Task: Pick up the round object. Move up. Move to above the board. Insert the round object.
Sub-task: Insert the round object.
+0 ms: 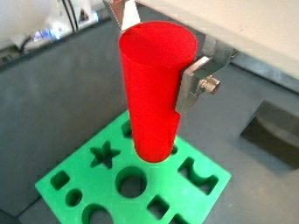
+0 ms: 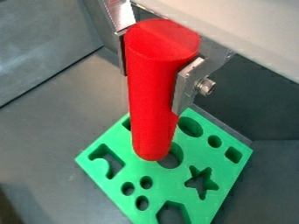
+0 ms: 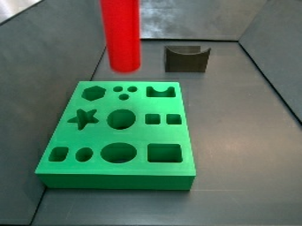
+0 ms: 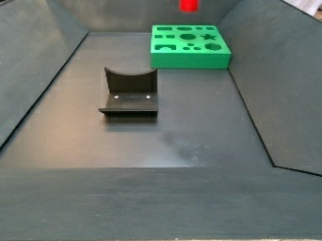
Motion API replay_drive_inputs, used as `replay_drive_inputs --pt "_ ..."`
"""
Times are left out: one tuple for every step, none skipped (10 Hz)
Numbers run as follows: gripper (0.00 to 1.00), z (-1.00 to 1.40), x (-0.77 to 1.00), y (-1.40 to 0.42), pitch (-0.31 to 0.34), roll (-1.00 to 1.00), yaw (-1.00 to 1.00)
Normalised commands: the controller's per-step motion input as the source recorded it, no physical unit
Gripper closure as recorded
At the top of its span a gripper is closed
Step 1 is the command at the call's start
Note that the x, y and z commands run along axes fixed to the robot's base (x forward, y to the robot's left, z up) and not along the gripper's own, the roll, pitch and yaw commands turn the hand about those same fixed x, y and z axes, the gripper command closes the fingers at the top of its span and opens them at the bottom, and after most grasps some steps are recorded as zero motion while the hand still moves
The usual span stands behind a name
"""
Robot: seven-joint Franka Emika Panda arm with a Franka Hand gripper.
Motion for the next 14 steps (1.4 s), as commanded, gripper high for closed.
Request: replay_drive_inputs --pt "1.0 -0.6 0.0 -0.33 -0.079 0.0 -0.07" --pt "1.0 -0.59 0.0 -0.28 -0.089 0.0 -0.04" --pt "1.0 -0.53 -0.06 -0.2 -0.074 -0.03 -0.02" --pt "1.0 -0.52 -0.09 -0.19 -0.084 -0.02 -0.01" --pt "1.0 -0.51 -0.17 -0.13 -0.133 0.0 0.0" --pt "1.0 -0.49 -0.31 -0.08 -0.147 0.16 -0.03" --pt "1.0 -0.41 -0.17 -0.14 -0.117 0.12 -0.05" --pt "1.0 -0.32 0.0 -0.15 -0.07 0.05 -0.1" --pt "1.0 -0.23 0.0 -0.14 -0.017 0.04 -0.13" --pt "1.0 -0.22 0.14 -0.11 0.0 0.06 -0.18" --pt "1.0 -0.19 0.2 -0.04 0.003 0.14 -0.21" --pt "1.0 -0.18 0.18 0.0 0.013 0.22 -0.21" --pt "1.0 -0.22 0.09 0.0 0.0 0.2 -0.18" --pt "1.0 -0.24 0.0 0.0 0.0 0.19 -0.13"
